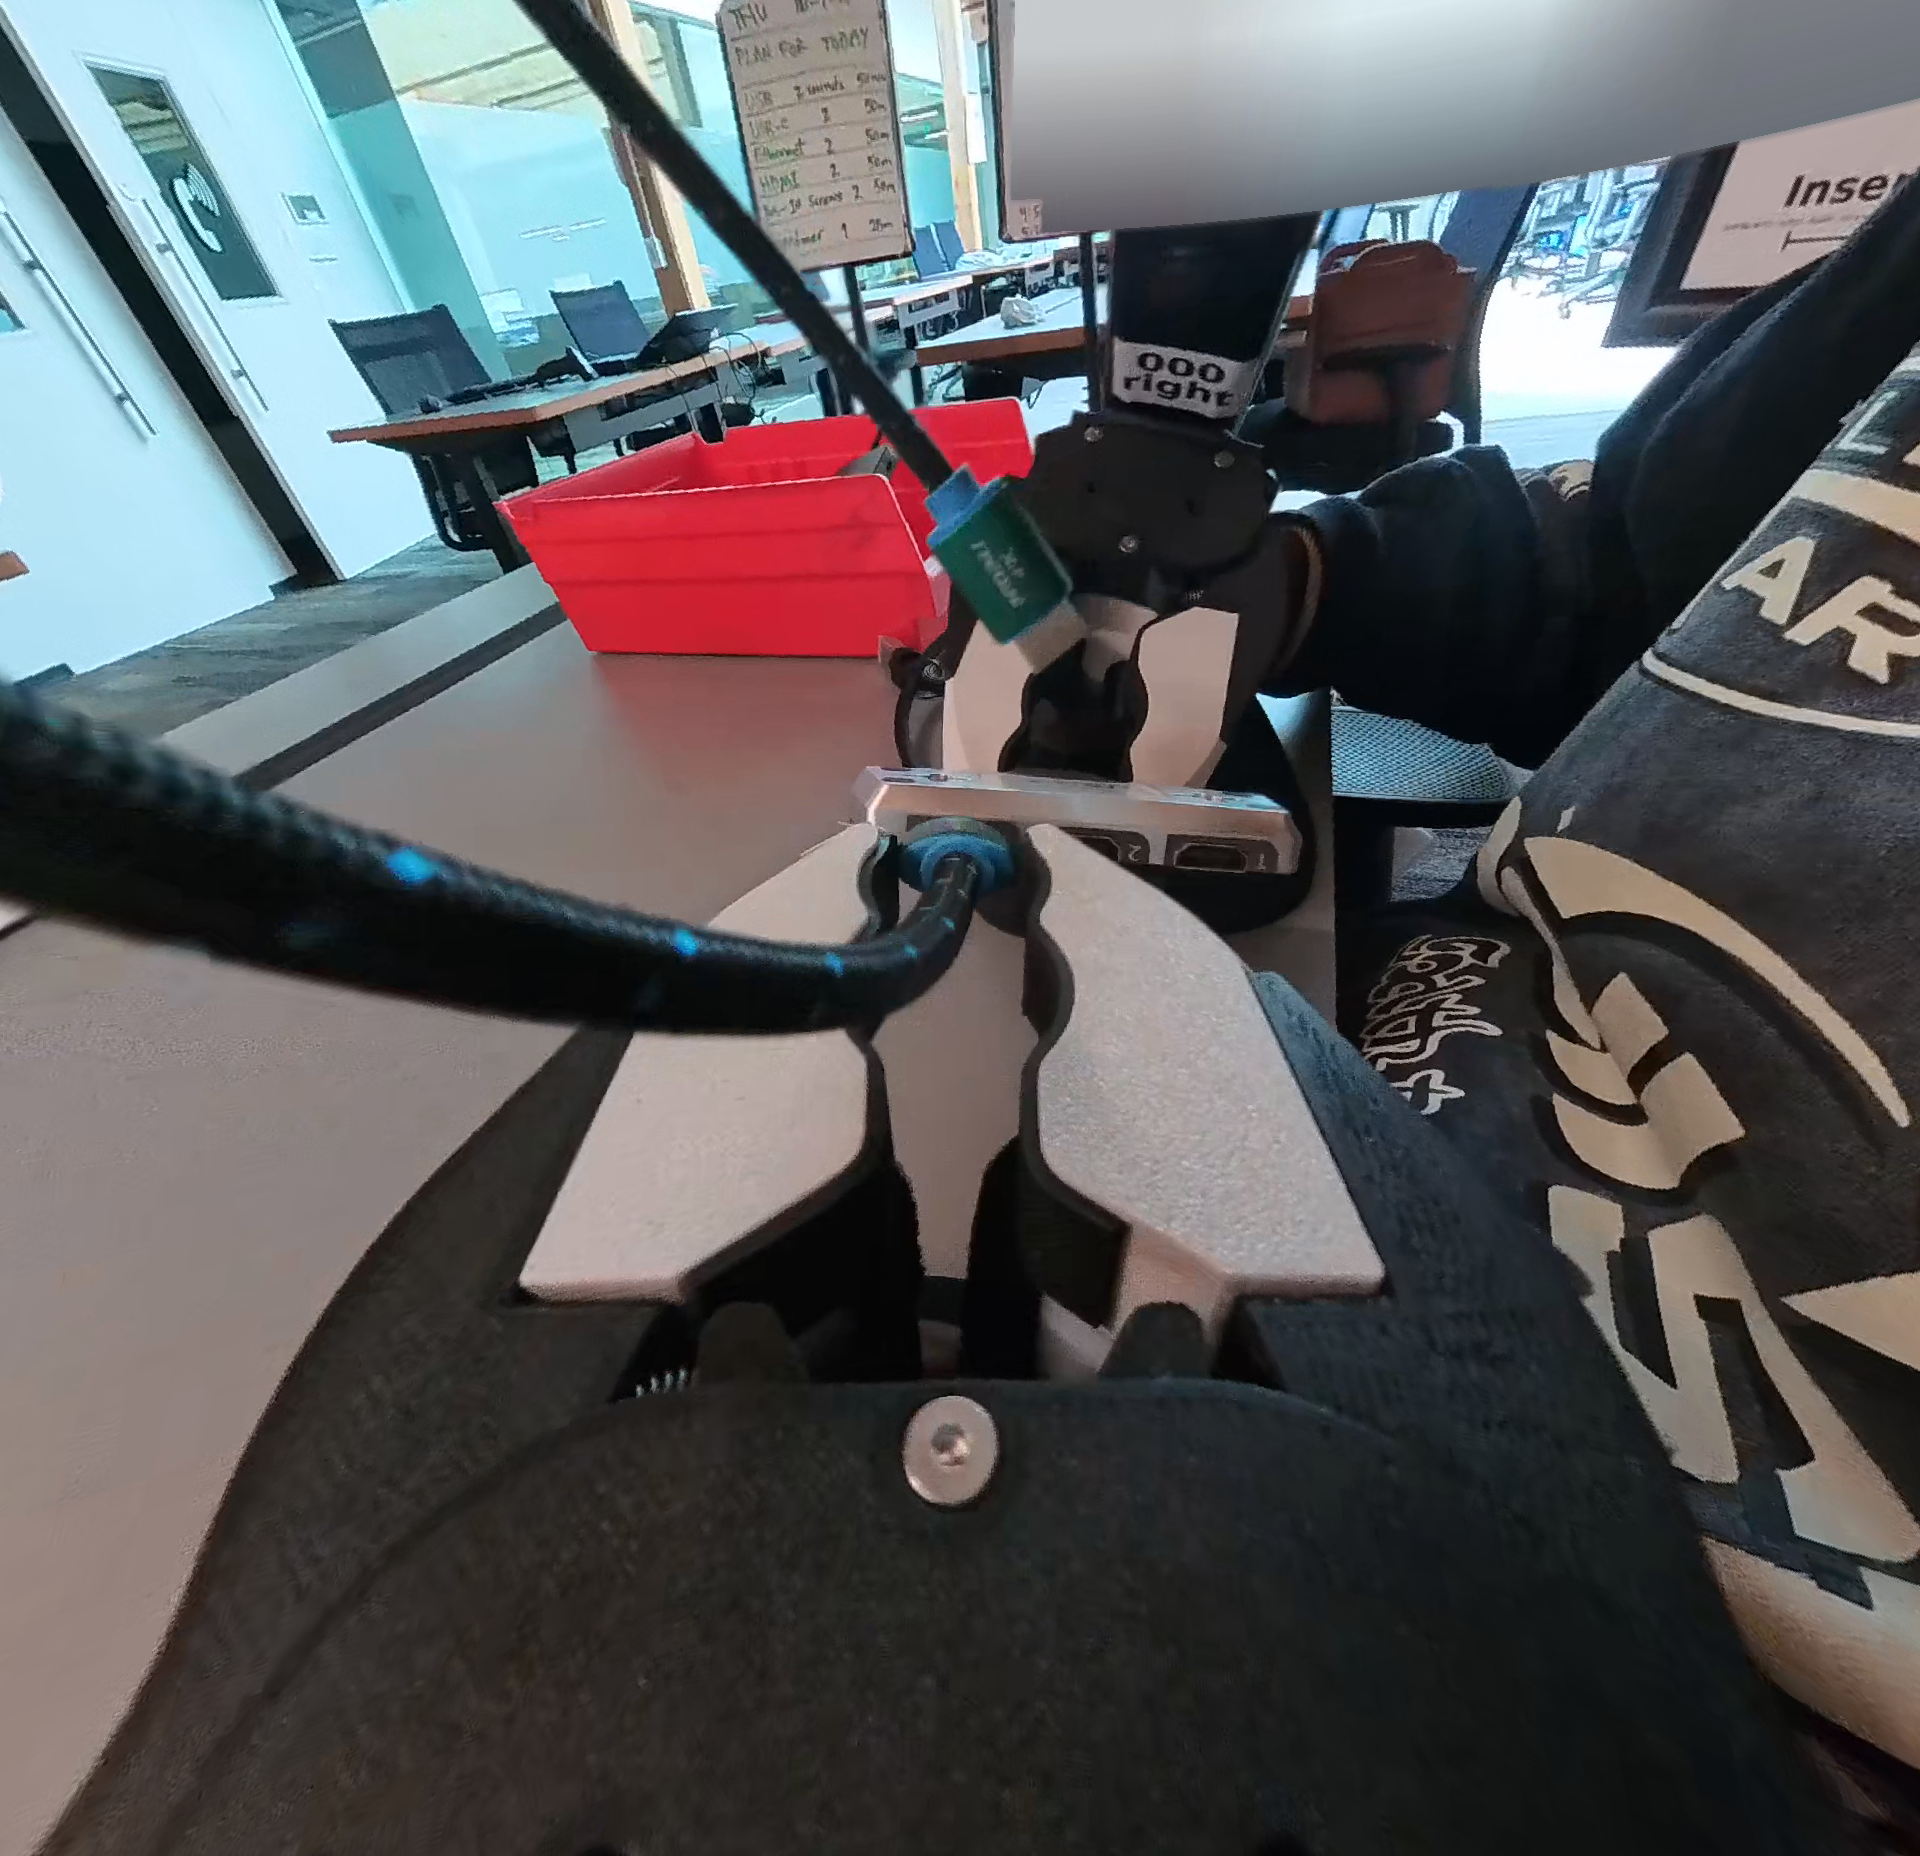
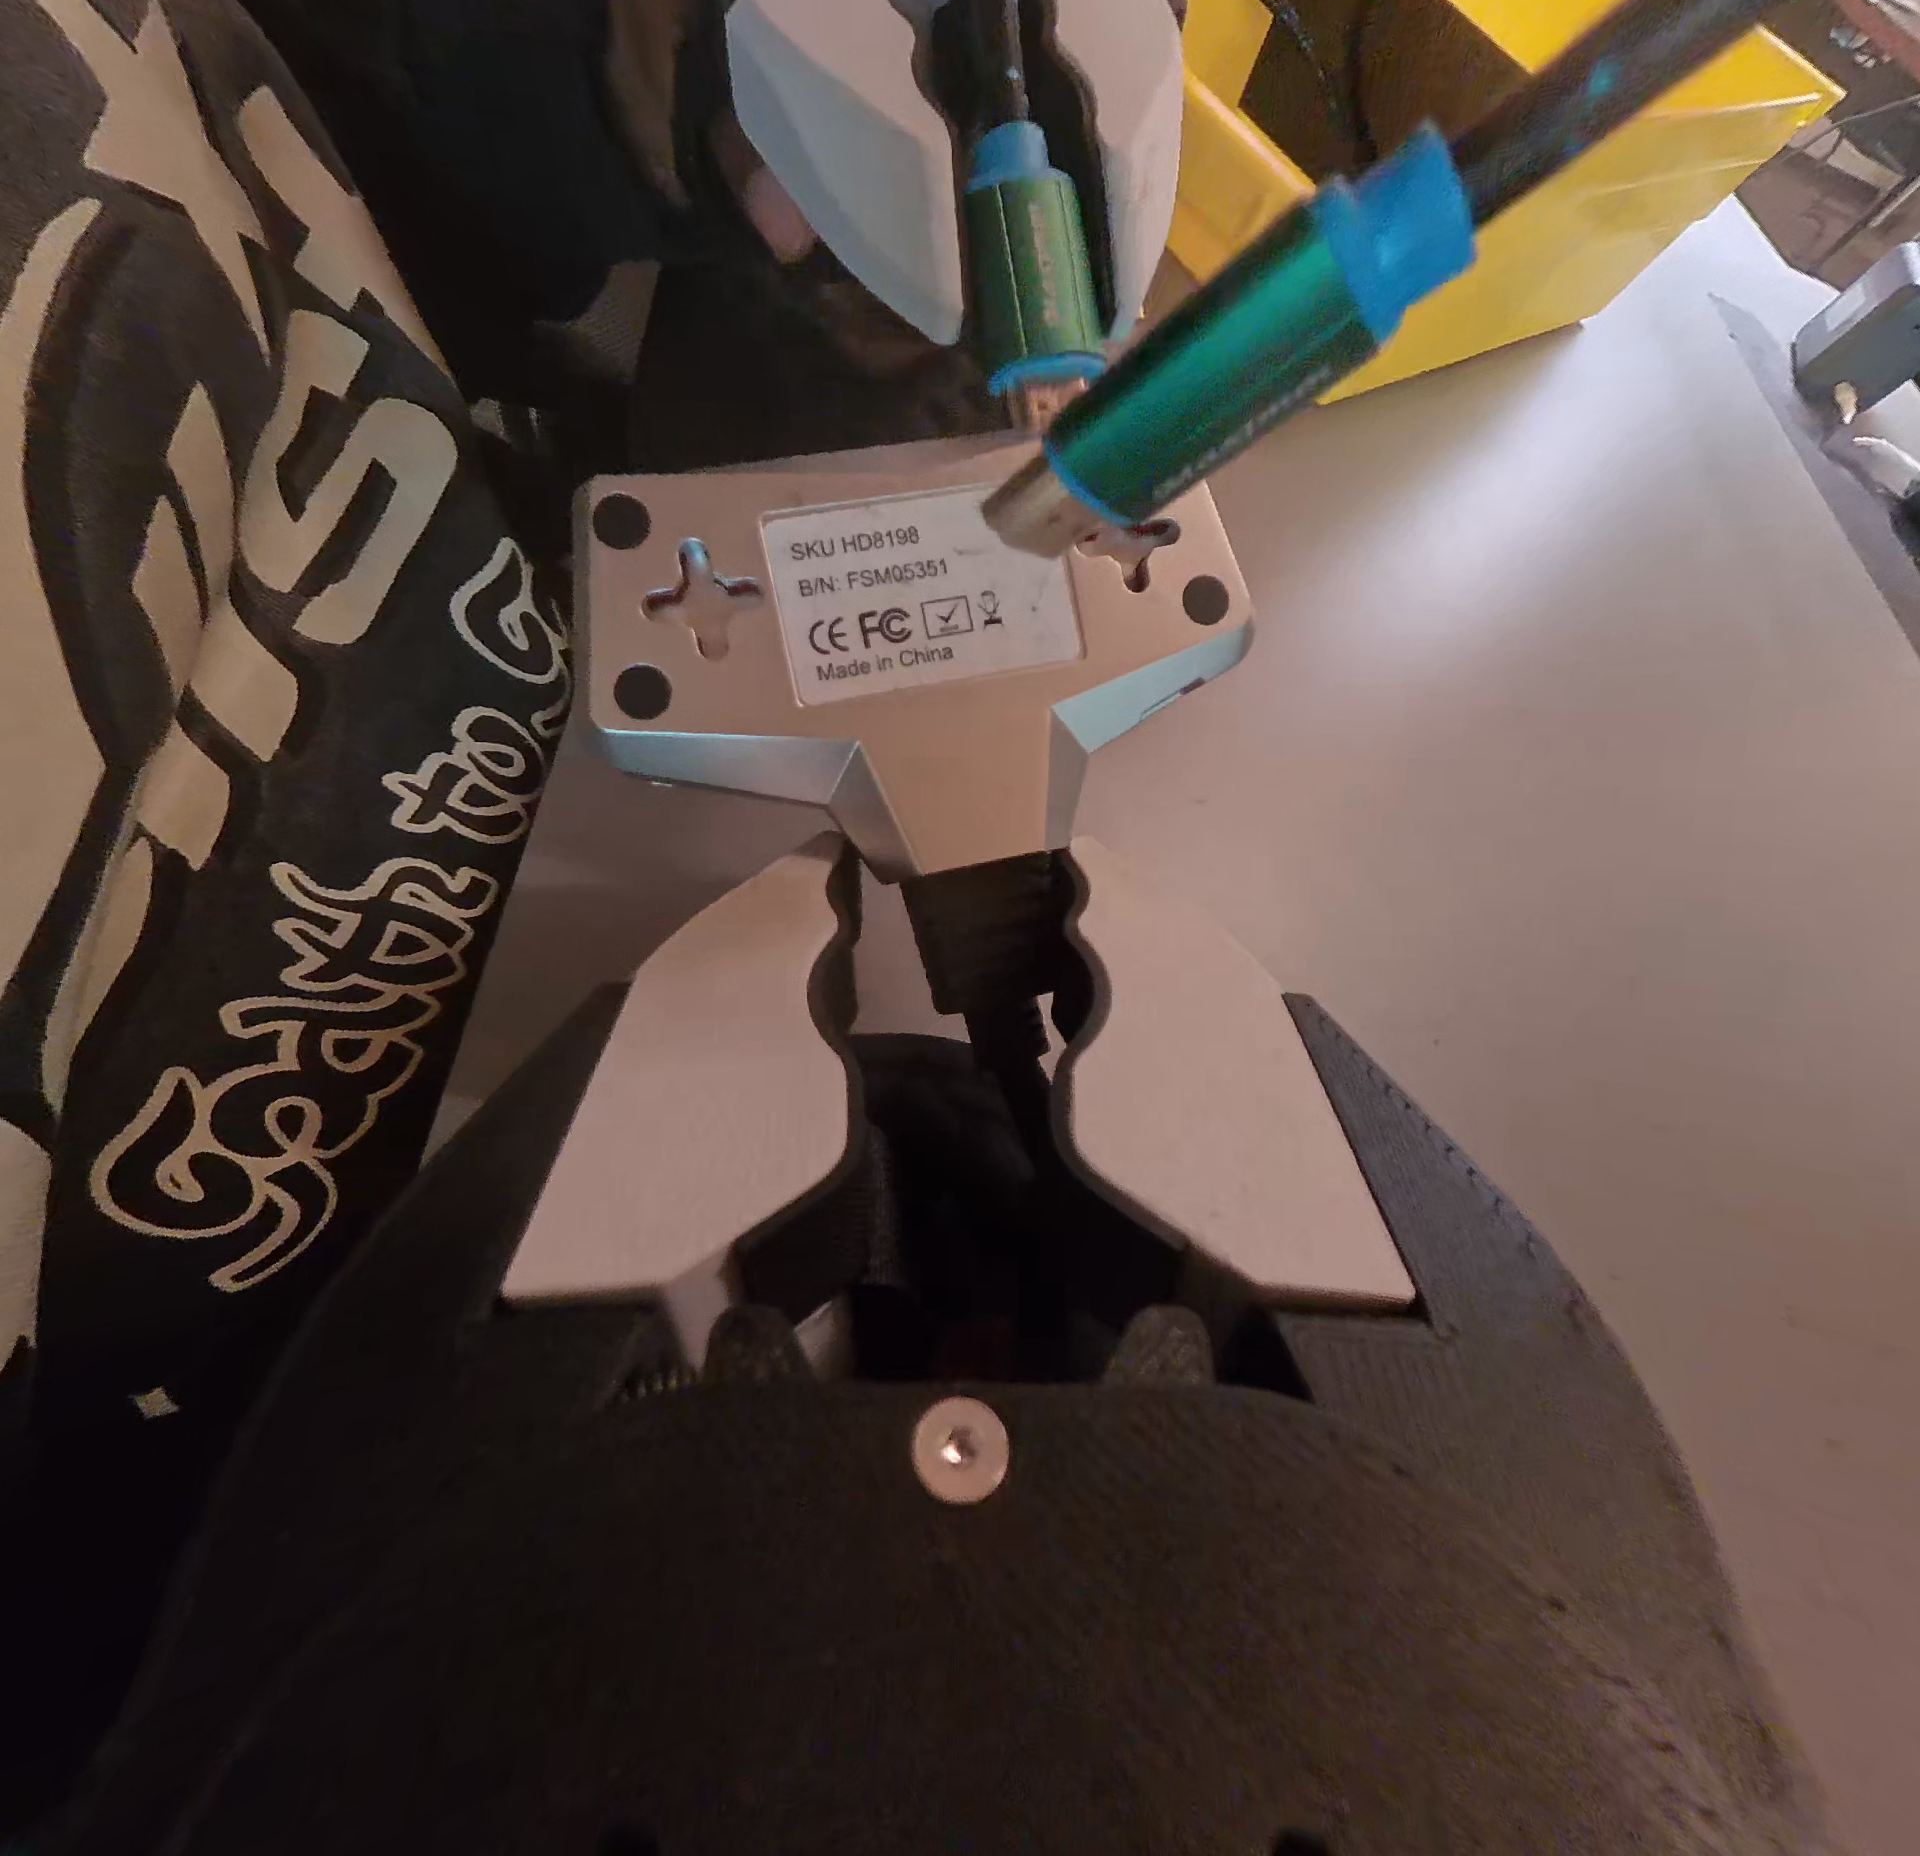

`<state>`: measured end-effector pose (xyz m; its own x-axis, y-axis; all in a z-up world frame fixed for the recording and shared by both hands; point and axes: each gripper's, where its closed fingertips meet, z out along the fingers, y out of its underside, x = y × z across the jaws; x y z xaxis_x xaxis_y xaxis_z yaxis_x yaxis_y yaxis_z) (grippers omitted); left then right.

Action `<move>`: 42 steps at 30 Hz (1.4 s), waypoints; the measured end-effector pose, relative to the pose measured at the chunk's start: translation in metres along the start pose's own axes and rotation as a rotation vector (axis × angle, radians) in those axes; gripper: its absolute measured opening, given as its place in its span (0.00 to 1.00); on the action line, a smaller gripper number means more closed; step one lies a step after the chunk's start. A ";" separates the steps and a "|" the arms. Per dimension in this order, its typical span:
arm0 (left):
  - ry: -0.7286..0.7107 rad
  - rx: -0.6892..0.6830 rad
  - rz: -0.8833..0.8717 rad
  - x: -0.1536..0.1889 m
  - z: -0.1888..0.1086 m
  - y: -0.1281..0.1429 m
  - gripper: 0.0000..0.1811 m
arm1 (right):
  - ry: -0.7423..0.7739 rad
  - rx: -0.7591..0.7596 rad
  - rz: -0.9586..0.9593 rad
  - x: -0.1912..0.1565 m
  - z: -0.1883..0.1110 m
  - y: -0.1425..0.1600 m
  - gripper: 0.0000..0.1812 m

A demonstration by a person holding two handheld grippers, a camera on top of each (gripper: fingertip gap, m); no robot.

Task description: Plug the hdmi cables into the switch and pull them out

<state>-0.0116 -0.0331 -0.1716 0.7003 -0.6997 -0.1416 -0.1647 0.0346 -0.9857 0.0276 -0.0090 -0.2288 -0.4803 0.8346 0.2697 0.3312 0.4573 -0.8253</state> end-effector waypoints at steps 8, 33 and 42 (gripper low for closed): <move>0.017 0.075 0.108 0.010 0.000 -0.008 0.12 | -0.038 0.103 -0.027 -0.008 -0.007 -0.014 0.19; 0.082 0.068 -0.016 0.011 0.003 -0.006 0.12 | -0.071 0.242 -0.040 -0.015 -0.015 -0.032 0.21; -0.021 -0.131 0.101 -0.009 -0.035 0.008 0.35 | 0.129 0.085 0.013 0.023 -0.013 -0.008 0.20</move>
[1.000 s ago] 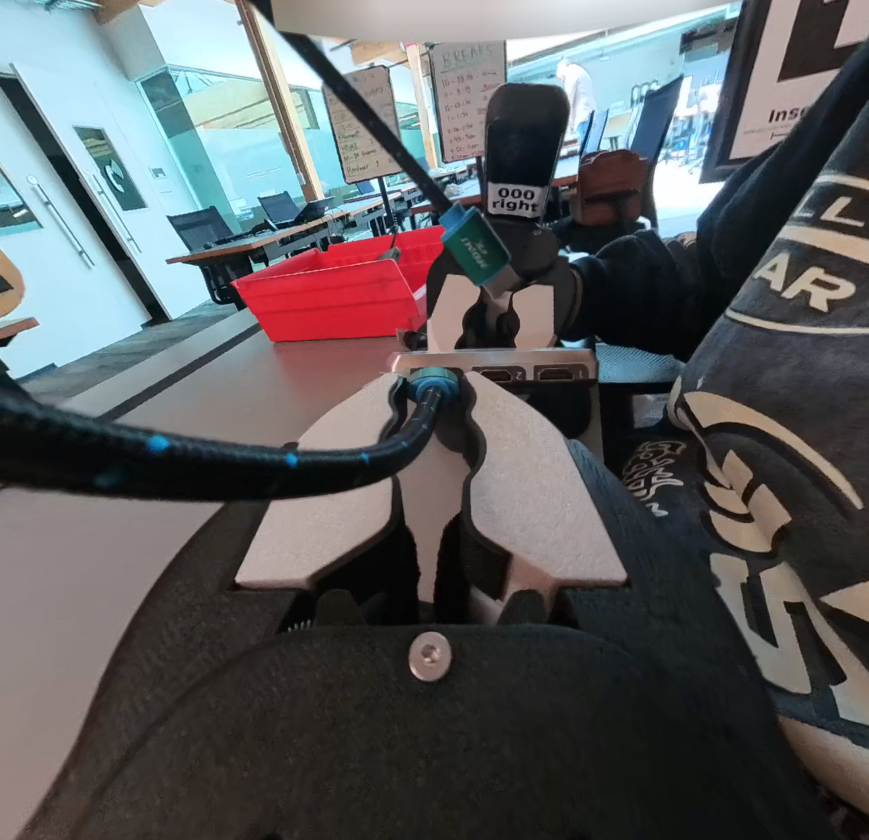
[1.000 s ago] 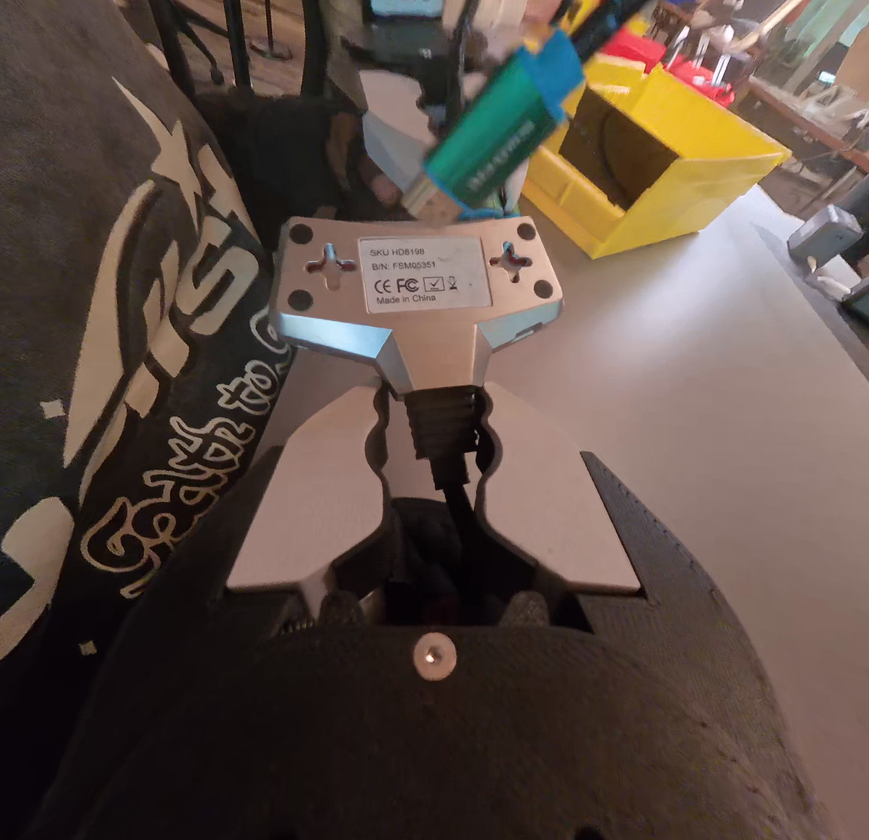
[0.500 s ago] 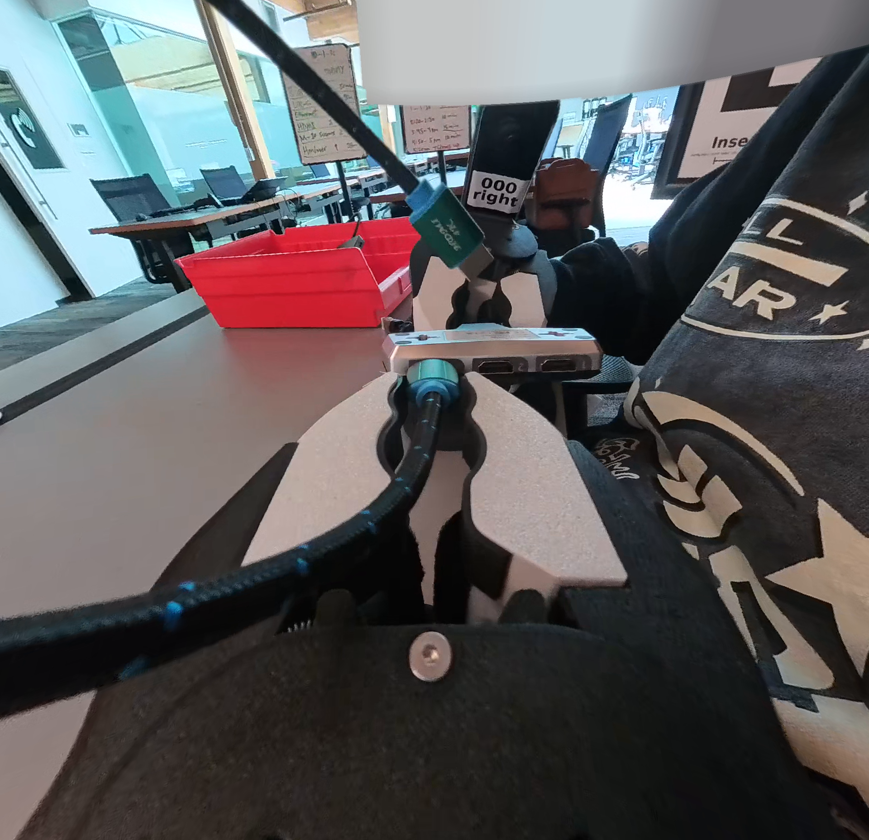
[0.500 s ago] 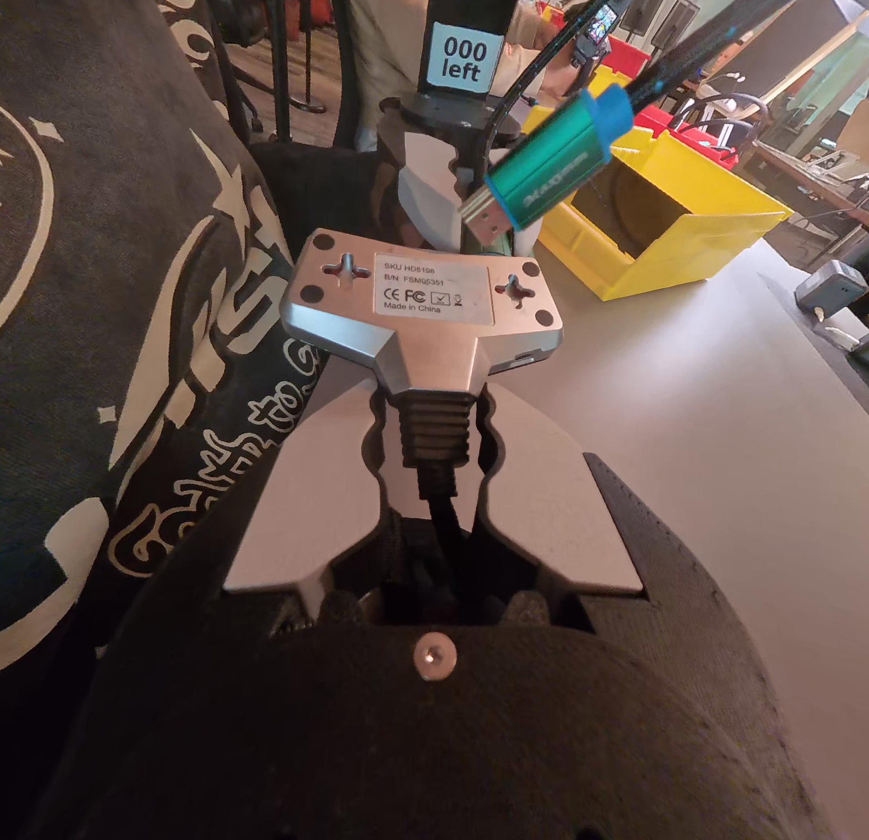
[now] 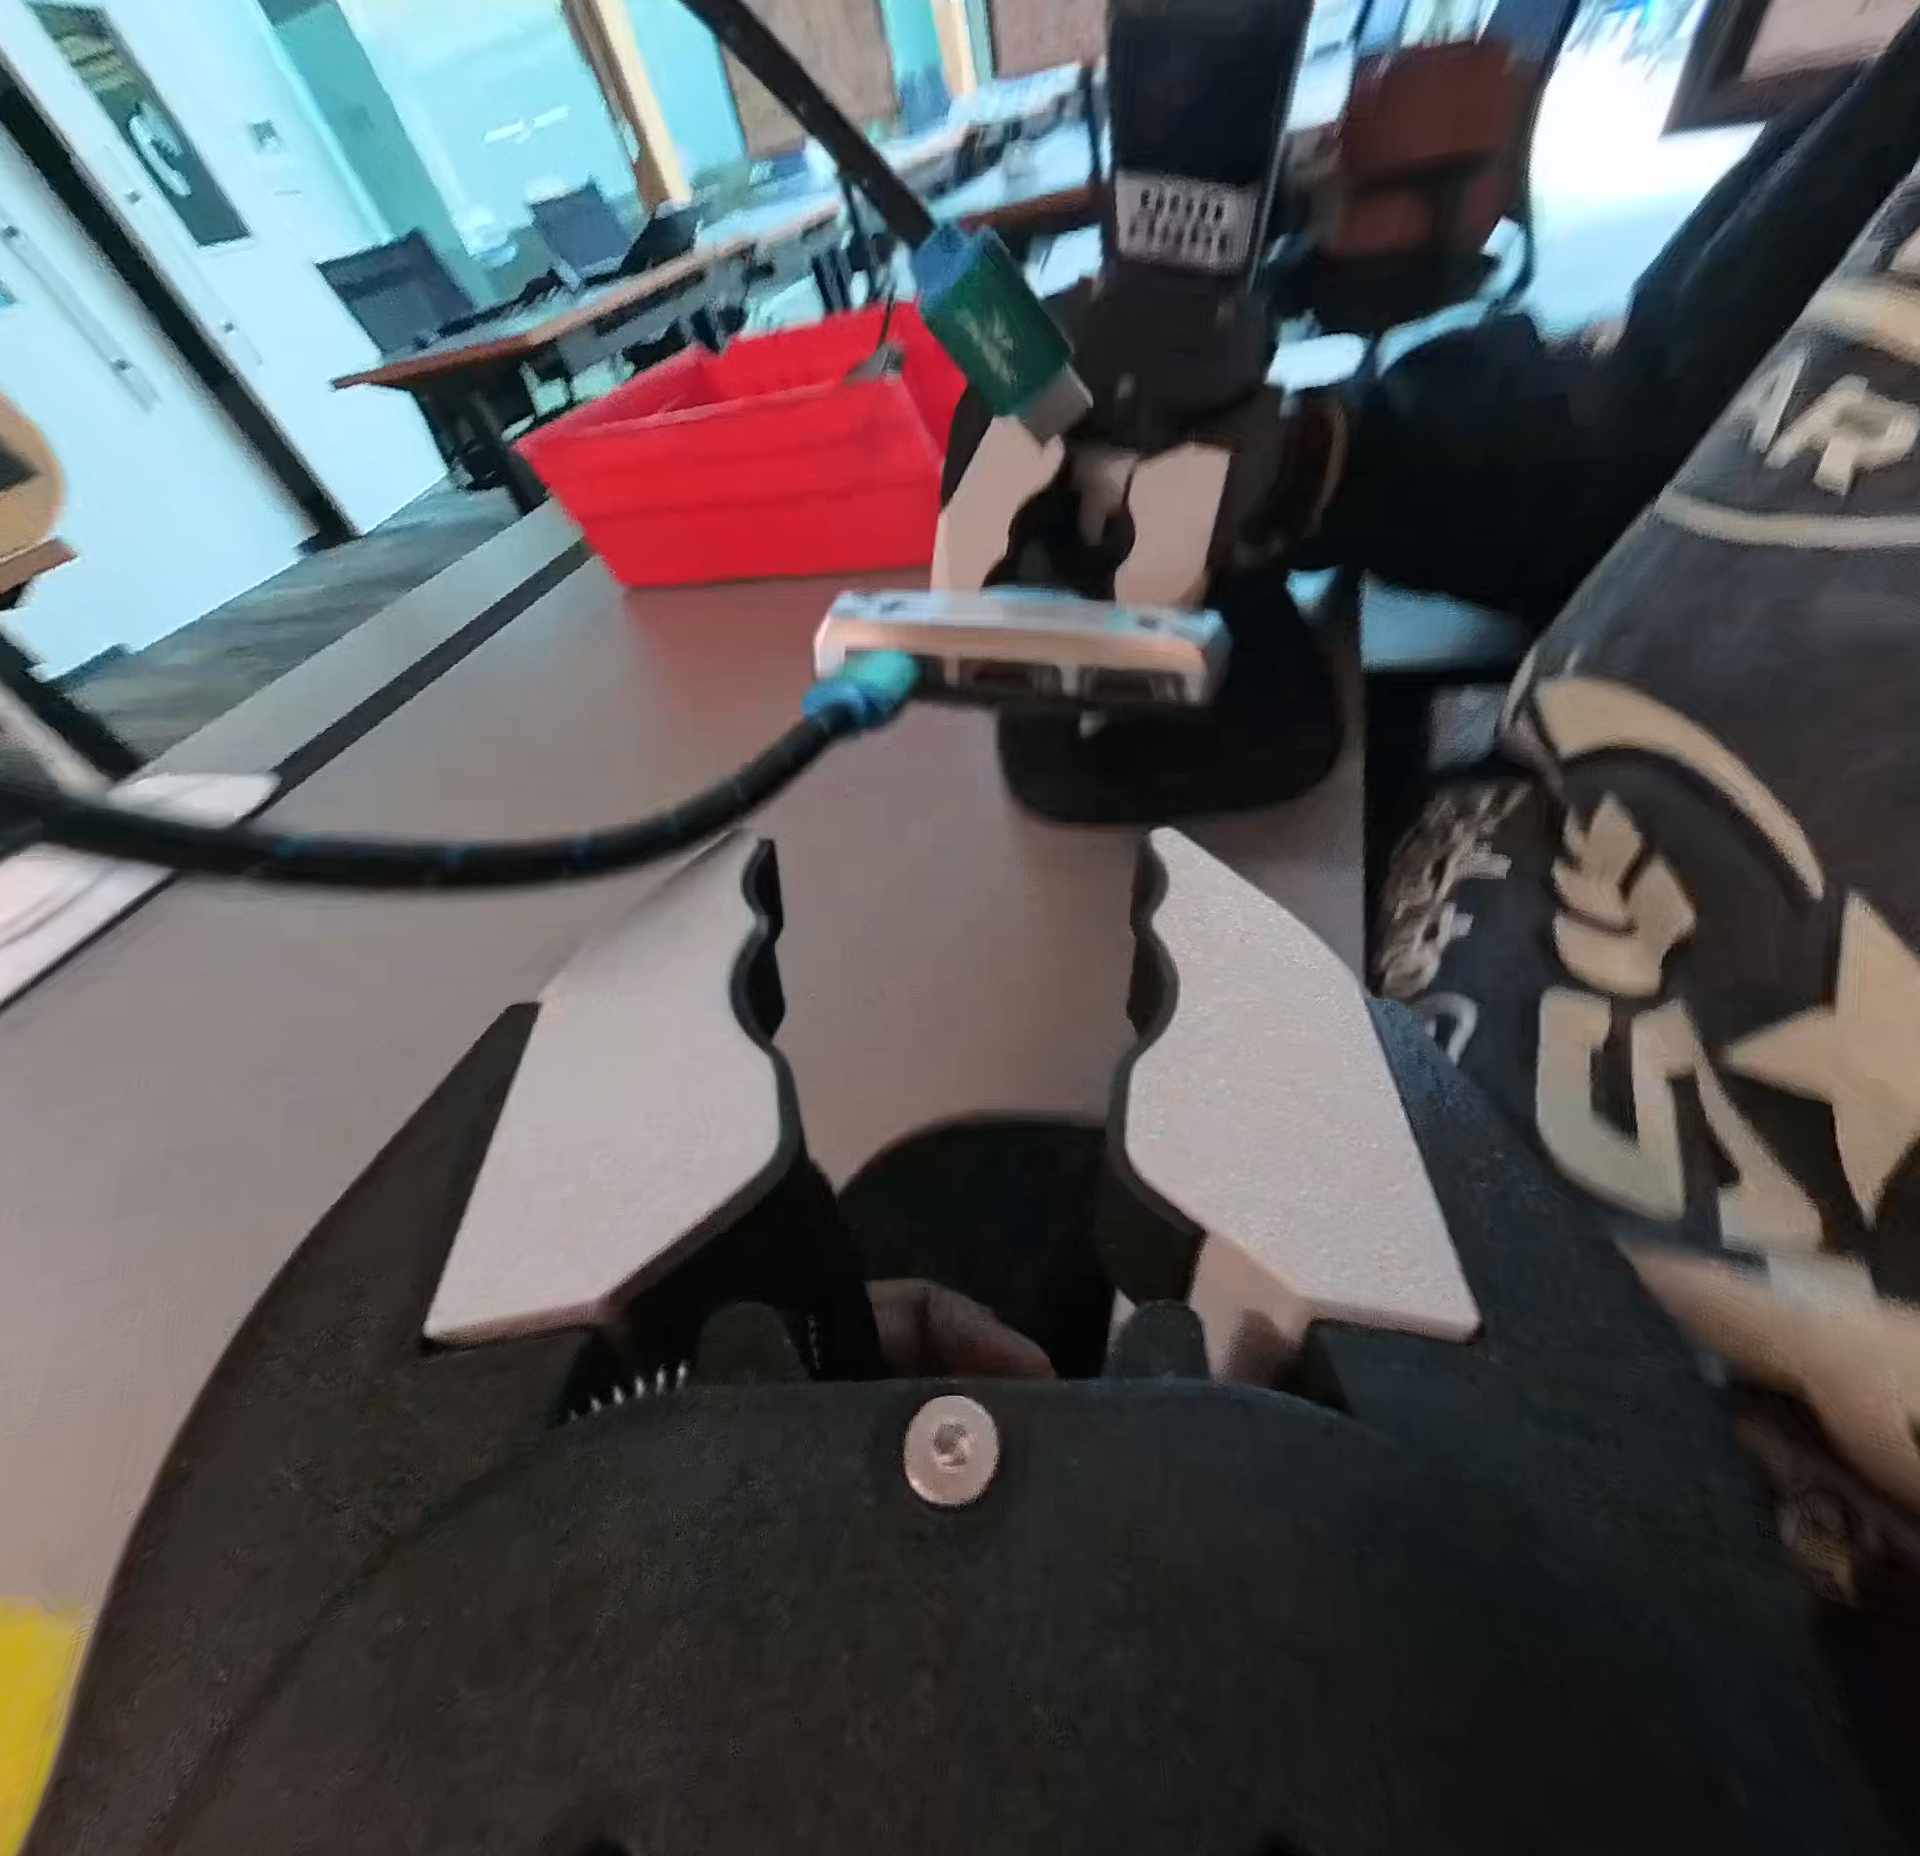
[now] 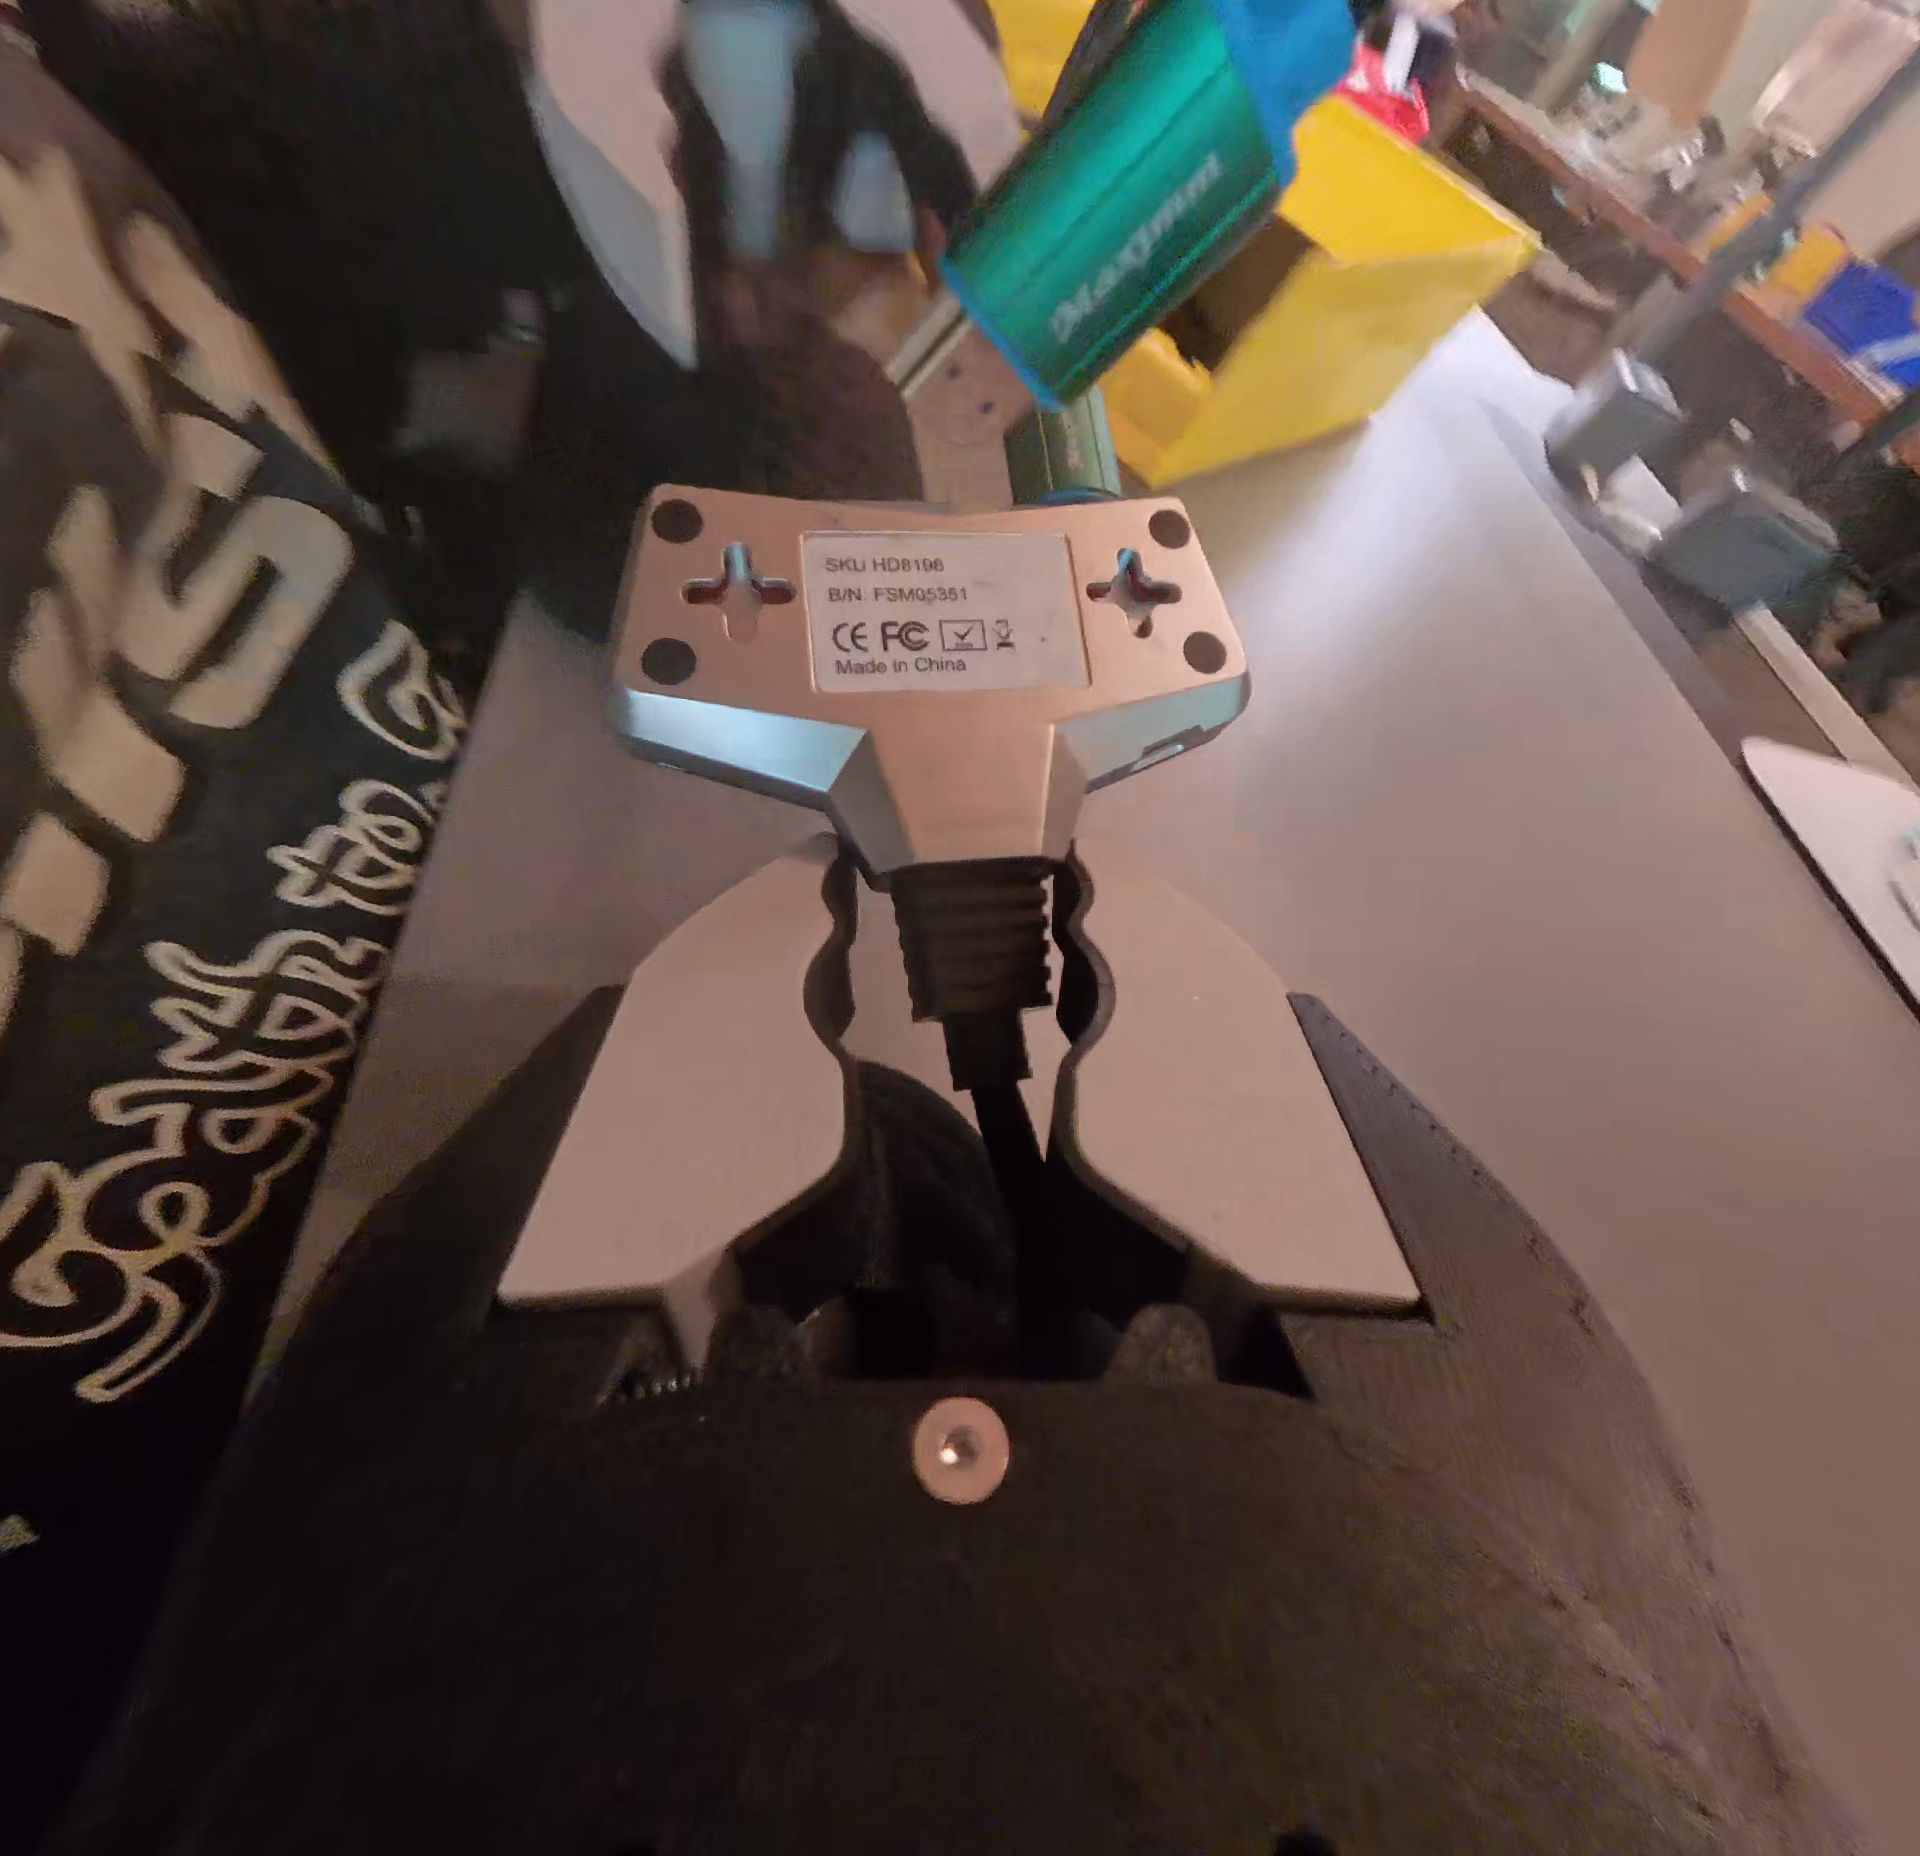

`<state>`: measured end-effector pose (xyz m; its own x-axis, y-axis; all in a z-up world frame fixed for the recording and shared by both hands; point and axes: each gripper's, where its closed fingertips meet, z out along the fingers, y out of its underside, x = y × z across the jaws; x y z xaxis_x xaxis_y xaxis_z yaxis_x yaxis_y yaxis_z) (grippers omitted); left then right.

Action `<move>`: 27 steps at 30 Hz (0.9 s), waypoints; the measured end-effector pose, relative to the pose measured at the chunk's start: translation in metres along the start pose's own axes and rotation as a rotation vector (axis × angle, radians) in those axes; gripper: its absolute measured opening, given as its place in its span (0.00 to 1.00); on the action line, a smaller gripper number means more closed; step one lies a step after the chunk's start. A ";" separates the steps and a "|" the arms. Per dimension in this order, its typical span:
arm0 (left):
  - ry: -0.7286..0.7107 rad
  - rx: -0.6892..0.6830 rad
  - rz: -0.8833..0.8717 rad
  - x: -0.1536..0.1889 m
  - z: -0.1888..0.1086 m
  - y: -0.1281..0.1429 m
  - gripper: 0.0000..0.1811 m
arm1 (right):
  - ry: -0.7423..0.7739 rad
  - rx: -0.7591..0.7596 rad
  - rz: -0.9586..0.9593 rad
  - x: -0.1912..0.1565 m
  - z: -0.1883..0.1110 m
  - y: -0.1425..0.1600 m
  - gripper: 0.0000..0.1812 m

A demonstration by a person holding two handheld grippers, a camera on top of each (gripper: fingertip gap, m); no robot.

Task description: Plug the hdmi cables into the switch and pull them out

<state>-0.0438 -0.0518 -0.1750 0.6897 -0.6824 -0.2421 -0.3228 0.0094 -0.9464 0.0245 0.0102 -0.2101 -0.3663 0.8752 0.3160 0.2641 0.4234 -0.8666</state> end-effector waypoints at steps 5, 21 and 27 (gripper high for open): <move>-0.248 -0.122 0.053 -0.035 -0.083 0.003 0.35 | 0.014 -0.265 0.023 0.004 0.012 0.037 0.20; -0.331 -1.055 0.659 -0.104 -0.180 0.143 0.24 | -0.015 0.134 0.198 0.008 -0.003 -0.031 0.34; -0.518 -0.955 0.700 -0.124 -0.173 0.113 0.03 | 0.043 0.232 0.175 0.006 -0.006 -0.045 0.34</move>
<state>-0.2776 -0.0924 -0.2151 0.2871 -0.3811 -0.8788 -0.8996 -0.4224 -0.1108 0.0158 -0.0021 -0.1666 -0.2937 0.9415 0.1656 0.1069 0.2045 -0.9730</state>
